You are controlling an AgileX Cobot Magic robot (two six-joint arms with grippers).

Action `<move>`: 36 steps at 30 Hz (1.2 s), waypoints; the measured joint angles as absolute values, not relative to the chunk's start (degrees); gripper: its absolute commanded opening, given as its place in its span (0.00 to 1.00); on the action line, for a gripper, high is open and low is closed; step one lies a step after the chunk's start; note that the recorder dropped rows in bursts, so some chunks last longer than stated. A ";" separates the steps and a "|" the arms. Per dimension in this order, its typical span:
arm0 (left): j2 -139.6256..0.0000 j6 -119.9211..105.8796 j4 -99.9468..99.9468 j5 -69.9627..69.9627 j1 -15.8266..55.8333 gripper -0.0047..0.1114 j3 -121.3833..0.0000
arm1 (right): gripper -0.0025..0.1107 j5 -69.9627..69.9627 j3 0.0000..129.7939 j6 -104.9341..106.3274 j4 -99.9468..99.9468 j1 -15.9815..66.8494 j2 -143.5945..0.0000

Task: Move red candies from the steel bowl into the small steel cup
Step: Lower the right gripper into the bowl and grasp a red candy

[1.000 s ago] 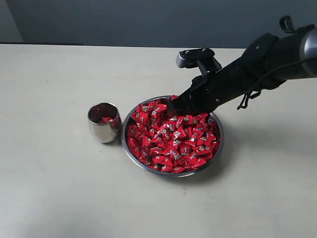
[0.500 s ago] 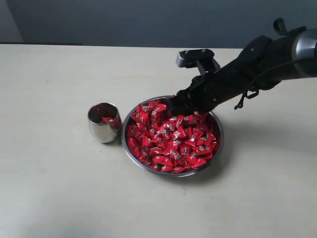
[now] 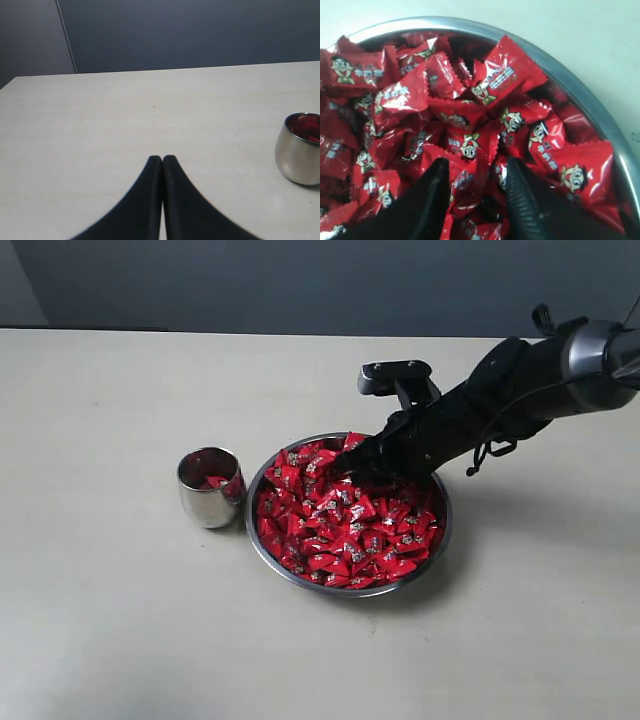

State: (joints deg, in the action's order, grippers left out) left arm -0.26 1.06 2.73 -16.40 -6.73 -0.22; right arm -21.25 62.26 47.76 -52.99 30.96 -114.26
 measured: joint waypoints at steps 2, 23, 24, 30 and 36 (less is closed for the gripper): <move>-0.26 1.06 2.73 -16.40 -6.73 0.04 -0.22 | 0.35 -21.25 62.26 47.76 -53.11 30.96 -114.50; -0.26 1.06 2.73 -16.40 -6.73 0.04 -0.22 | 0.35 -21.25 64.63 47.92 -53.45 31.63 -114.50; -0.26 1.06 2.73 -16.40 -6.73 0.04 -0.22 | 0.35 -21.37 64.63 47.81 -53.18 31.63 -114.50; -0.26 1.06 2.73 -16.40 -6.73 0.04 -0.22 | 0.35 -22.15 64.63 47.68 -52.95 31.63 -114.50; -0.26 1.06 2.73 -16.40 -6.73 0.04 -0.22 | 0.35 -22.67 64.63 44.33 -49.03 31.63 -114.50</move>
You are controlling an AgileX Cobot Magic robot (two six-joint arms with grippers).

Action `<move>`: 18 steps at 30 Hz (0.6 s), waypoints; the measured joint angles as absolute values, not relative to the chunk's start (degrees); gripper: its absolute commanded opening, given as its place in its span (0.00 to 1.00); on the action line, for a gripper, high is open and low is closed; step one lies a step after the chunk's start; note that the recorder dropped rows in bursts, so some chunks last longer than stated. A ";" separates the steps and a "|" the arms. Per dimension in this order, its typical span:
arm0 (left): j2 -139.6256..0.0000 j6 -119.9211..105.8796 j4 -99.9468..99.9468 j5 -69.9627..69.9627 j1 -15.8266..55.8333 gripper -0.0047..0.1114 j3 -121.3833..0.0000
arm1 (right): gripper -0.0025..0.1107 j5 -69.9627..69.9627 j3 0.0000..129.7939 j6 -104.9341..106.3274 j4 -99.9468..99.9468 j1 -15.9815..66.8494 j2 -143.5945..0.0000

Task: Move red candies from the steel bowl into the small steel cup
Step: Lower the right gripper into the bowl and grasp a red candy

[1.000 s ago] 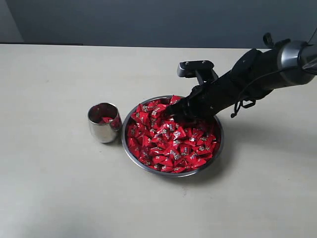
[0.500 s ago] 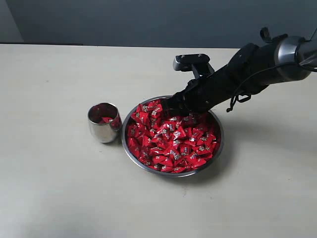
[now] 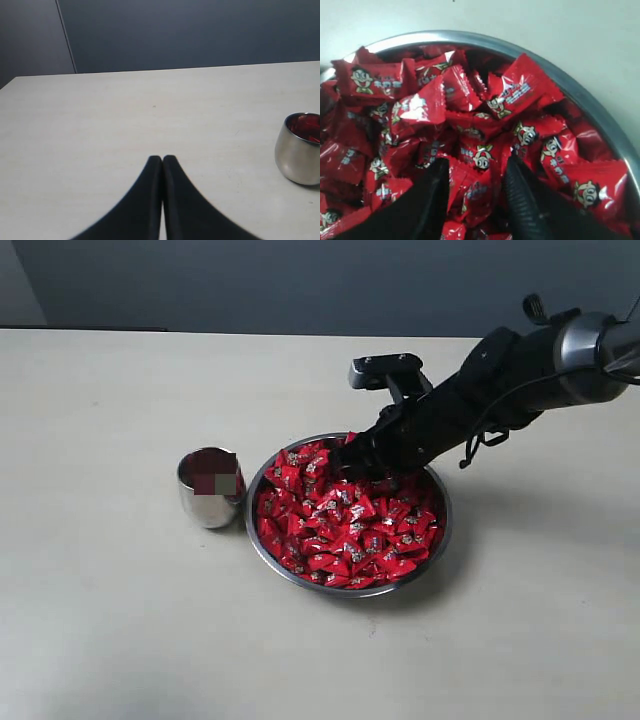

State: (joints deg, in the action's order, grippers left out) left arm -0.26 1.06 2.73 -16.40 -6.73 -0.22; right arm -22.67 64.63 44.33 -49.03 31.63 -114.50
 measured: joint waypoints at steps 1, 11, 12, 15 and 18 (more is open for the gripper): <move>-0.26 1.06 2.73 -16.40 -6.73 0.04 -0.22 | 0.35 -22.74 64.63 43.76 -48.35 31.63 -114.50; -0.26 1.06 2.73 -16.40 -6.73 0.04 -0.22 | 0.35 -23.95 64.63 40.53 -45.03 31.67 -114.50; -0.26 1.06 2.73 -16.40 -6.73 0.04 -0.22 | 0.35 -23.95 64.63 40.54 -45.03 31.67 -114.50; -0.26 1.06 2.73 -16.40 -6.73 0.04 -0.22 | 0.35 -23.84 64.63 40.43 -44.92 31.67 -114.50; -0.26 1.06 2.73 -16.40 -6.73 0.04 -0.22 | 0.35 -23.74 64.63 40.43 -44.92 31.67 -114.50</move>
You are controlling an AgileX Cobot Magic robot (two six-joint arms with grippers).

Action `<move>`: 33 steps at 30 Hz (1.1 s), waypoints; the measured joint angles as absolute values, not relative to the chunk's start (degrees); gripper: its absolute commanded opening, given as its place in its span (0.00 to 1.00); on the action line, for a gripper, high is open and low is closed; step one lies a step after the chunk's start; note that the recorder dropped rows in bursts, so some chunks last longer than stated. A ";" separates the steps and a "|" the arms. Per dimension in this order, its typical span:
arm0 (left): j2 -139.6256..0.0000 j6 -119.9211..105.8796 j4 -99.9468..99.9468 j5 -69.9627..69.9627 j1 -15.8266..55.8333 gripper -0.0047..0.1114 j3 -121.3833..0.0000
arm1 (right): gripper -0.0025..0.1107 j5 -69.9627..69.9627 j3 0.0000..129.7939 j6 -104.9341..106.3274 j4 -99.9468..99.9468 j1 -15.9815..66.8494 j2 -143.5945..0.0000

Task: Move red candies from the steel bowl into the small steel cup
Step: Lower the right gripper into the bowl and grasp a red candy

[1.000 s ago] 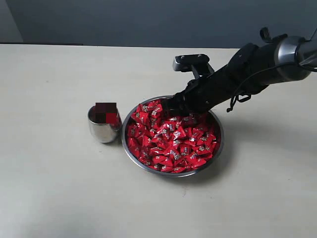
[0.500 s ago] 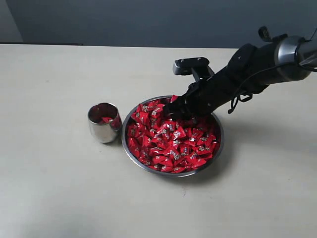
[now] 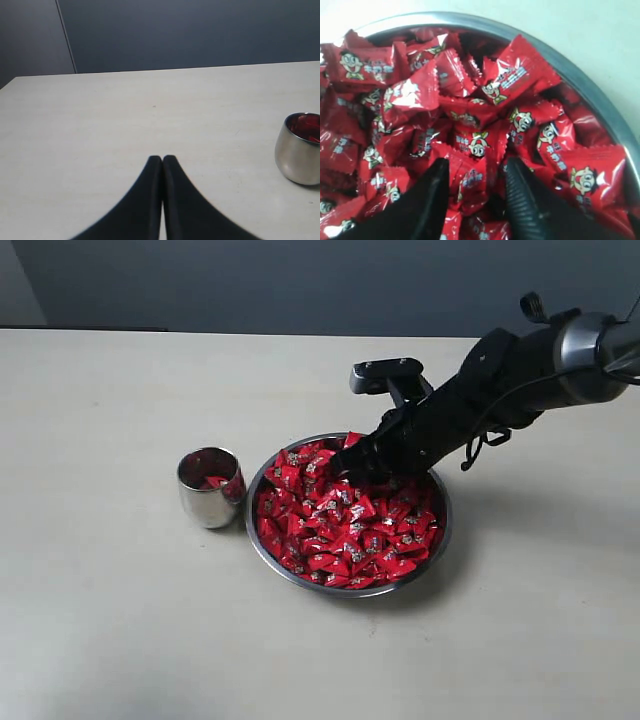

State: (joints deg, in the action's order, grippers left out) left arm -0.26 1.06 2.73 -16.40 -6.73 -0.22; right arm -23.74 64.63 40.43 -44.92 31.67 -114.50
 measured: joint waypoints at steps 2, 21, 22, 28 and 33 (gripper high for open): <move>-0.26 1.06 2.73 -16.40 -6.73 0.04 -0.22 | 0.35 -23.74 64.63 40.43 -44.92 31.76 -114.50; -0.26 1.06 2.73 -16.40 -6.73 0.04 -0.22 | 0.35 -23.00 64.63 40.14 -45.42 32.23 -116.14; -0.26 1.06 2.73 -16.40 -6.73 0.04 -0.22 | 0.34 -23.00 64.63 40.14 -45.42 32.23 -116.14; -0.26 1.06 2.73 -16.40 -6.73 0.04 -0.22 | 0.03 -23.39 64.63 40.14 -45.42 32.23 -116.19; -0.26 1.06 2.73 -16.40 -6.73 0.04 -0.22 | 0.01 -24.38 64.63 40.14 -45.26 32.23 -116.19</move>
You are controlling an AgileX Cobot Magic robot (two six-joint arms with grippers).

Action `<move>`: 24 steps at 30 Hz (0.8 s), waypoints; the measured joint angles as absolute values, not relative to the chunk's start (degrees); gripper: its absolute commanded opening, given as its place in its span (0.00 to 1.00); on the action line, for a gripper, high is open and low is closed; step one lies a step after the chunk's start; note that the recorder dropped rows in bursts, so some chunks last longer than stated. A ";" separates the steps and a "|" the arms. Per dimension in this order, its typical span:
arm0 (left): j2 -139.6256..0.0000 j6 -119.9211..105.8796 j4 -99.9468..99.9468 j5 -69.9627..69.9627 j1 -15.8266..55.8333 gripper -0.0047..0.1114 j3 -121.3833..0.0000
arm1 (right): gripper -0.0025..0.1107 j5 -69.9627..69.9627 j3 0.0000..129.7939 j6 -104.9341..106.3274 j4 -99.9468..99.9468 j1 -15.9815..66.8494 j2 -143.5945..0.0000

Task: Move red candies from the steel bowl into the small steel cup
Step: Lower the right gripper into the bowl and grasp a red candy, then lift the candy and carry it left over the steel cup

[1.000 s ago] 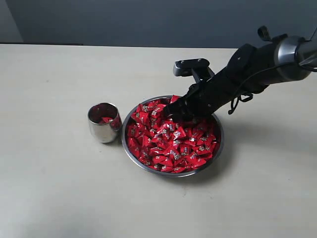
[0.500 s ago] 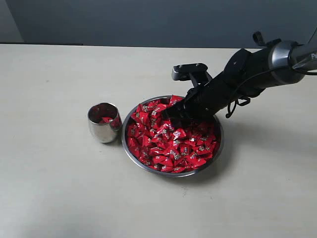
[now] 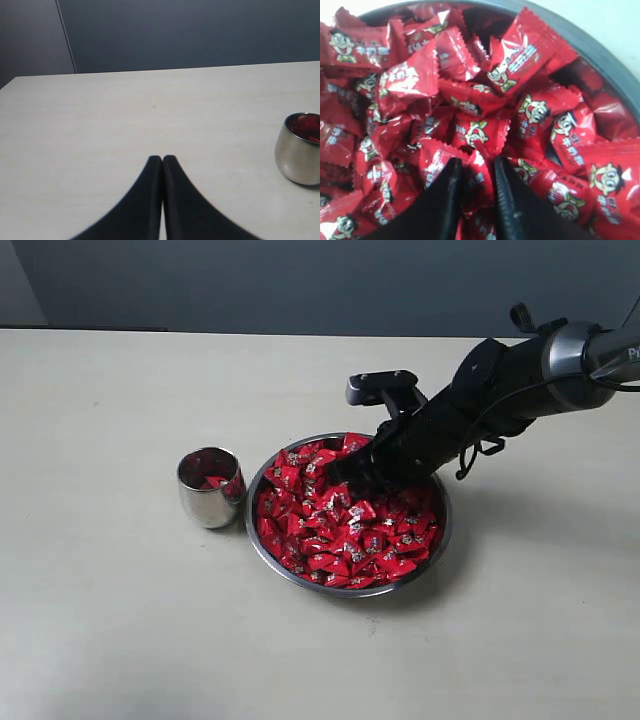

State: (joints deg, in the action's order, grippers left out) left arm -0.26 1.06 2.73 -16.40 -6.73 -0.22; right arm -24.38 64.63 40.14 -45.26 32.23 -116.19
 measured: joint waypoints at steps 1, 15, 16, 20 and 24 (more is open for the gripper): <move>-0.26 1.06 2.73 -16.40 -6.73 0.04 -0.22 | 0.01 -24.49 64.63 40.14 -45.10 32.23 -116.19; -0.26 1.06 2.73 -16.40 -6.73 0.04 -0.22 | 0.01 -24.00 64.63 40.18 -42.48 32.23 -110.79; -0.26 1.06 2.73 -16.40 -6.73 0.04 -0.22 | 0.01 -24.00 64.63 40.18 -42.34 32.23 -110.34; -0.26 1.06 2.73 -16.40 -6.73 0.04 -0.22 | 0.01 -24.00 64.63 40.18 -42.02 32.23 -108.98; -0.26 1.06 2.73 -16.40 -6.73 0.04 -0.22 | 0.01 -24.00 64.63 39.83 -40.51 32.23 -107.10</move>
State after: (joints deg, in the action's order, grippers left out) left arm -0.26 1.06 2.73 -16.40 -6.73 -0.22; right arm -24.00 64.63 39.83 -40.51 32.23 -107.10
